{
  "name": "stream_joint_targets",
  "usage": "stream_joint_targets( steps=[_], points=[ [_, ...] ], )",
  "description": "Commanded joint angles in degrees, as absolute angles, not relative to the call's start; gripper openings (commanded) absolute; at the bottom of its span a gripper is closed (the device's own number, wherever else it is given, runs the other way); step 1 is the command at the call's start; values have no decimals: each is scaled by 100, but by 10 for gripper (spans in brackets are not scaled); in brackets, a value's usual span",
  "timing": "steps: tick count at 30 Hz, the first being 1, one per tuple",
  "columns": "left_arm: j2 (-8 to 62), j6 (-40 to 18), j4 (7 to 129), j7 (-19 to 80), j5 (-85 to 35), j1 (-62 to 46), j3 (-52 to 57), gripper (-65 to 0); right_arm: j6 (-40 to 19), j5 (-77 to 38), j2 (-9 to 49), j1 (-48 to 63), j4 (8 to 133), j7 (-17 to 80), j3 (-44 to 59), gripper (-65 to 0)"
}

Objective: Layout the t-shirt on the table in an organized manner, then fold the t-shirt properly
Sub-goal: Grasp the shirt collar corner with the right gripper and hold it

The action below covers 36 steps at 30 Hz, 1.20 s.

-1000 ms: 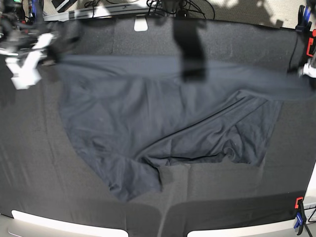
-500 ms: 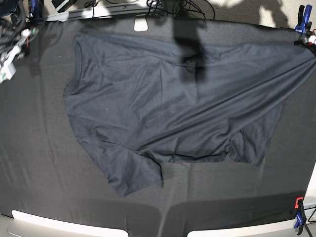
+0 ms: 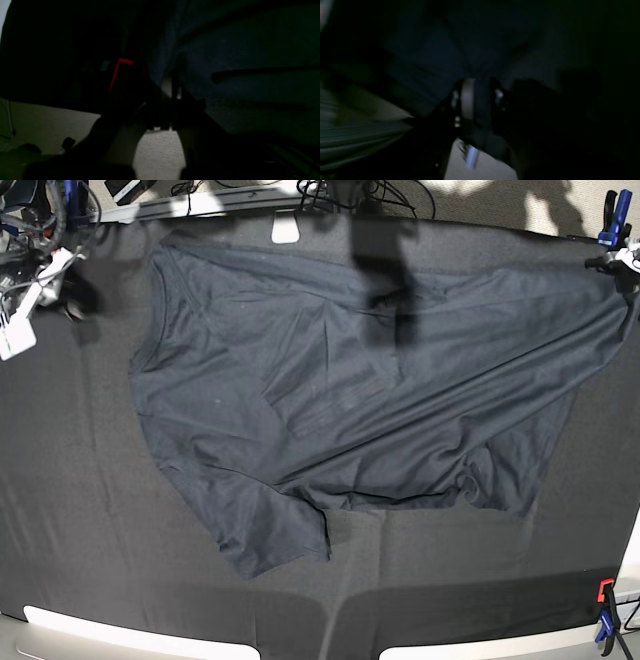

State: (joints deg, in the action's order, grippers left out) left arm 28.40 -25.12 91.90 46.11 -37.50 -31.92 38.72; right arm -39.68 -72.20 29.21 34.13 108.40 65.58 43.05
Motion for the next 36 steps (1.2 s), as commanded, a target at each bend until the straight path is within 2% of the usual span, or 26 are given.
stream_joint_targets(
  steps=[1, 4, 7, 21, 28, 34, 36],
  points=[
    [2958, -2508, 9271, 4495, -3804, -3205, 3929, -606, -4000, -7400, 3013, 3409, 10925, 6464, 4307, -524],
    [2958, -2510, 9330, 4497, -3892, -3205, 3929, -474, -4000, -7413, 3015, 3395, 10940, 6464, 4093, -524],
    [2958, -2510, 9507, 4495, -3907, -3205, 3929, -419, -4000, -7382, 2995, 3317, 10940, 6466, 3745, -524],
    [2956, -2508, 9953, 4344, -3907, -3208, 3929, -418, -4000, -7347, 2432, 1920, 10940, 6471, 2912, -524],
    [2947, -2508, 9953, 4567, -3837, -3210, 3962, -417, -4000, -7240, 2429, 1780, 10940, 6473, 2803, -524],
    [2659, -2499, 9953, 4665, -3752, -3236, 4274, -418, -4000, -7028, 2429, 1780, 10938, 6458, 2803, -524],
    [2615, -2281, 9937, 4674, -3680, -3238, 4276, -418, -4000, -7030, 2427, 1778, 10938, 6449, 2803, -524]
  ],
)
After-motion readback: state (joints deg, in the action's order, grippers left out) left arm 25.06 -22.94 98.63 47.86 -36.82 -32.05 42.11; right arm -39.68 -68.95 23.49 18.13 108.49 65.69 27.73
